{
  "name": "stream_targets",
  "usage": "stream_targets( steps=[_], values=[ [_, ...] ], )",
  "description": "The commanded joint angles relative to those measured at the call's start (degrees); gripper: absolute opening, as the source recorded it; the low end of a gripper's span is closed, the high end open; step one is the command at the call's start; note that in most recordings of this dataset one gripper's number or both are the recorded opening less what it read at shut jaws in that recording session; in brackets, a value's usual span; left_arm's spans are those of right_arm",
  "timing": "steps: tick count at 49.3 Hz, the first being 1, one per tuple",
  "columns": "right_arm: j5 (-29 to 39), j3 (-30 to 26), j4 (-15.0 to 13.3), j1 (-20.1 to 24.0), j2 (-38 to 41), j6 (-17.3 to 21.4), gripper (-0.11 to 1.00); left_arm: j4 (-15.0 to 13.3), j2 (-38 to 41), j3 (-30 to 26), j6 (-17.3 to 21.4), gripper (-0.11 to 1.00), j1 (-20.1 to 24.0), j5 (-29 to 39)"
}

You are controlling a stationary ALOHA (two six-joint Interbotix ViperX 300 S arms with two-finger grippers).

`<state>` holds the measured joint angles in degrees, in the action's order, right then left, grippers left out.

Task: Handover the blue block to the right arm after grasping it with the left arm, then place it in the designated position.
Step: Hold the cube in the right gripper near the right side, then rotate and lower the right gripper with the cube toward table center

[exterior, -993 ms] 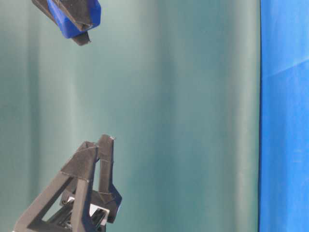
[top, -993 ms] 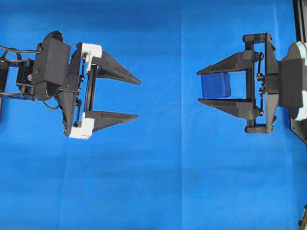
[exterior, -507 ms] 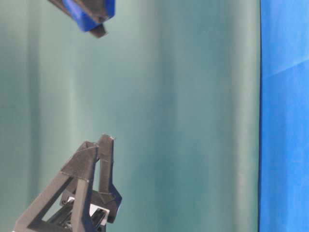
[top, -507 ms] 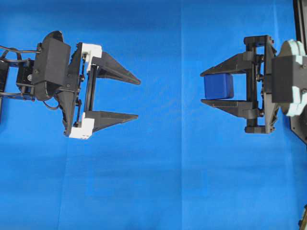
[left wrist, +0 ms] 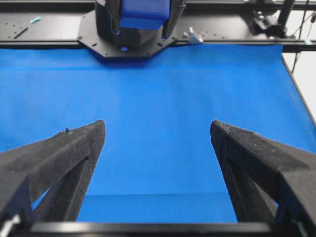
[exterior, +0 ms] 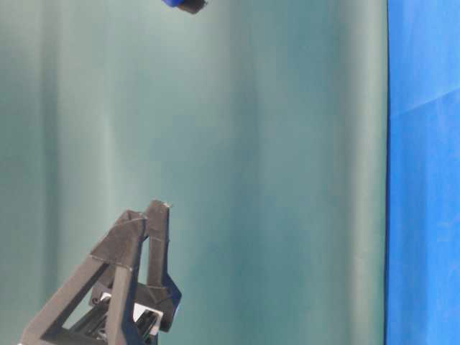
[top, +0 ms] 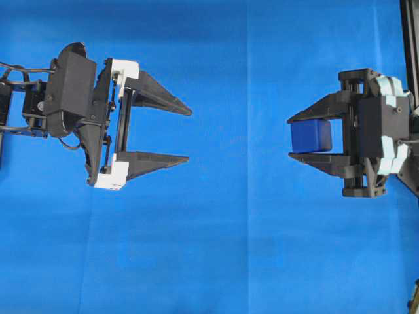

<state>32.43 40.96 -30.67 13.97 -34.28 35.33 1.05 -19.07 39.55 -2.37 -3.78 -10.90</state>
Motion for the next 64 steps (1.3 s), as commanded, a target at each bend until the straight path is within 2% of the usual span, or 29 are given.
stream_targets(
  steps=[1,46,56,64],
  values=[
    [-0.26,-0.62,0.09,0.18,-0.09,-0.09,0.41,0.09,-1.05,-0.62,0.00,0.92,0.09,-0.26],
    [-0.79,-0.18,0.09,0.18,0.79,0.09,0.41,0.09,-1.05,-0.62,-0.09,0.92,0.09,-0.18],
    [-6.42,1.05,0.26,0.18,5.27,0.35,0.41,0.09,-1.14,-0.62,-0.09,0.91,0.09,-0.18],
    [-12.30,2.02,0.26,0.18,9.67,2.46,0.41,0.09,-1.05,-0.53,-0.09,0.91,0.18,-0.18]
  ],
)
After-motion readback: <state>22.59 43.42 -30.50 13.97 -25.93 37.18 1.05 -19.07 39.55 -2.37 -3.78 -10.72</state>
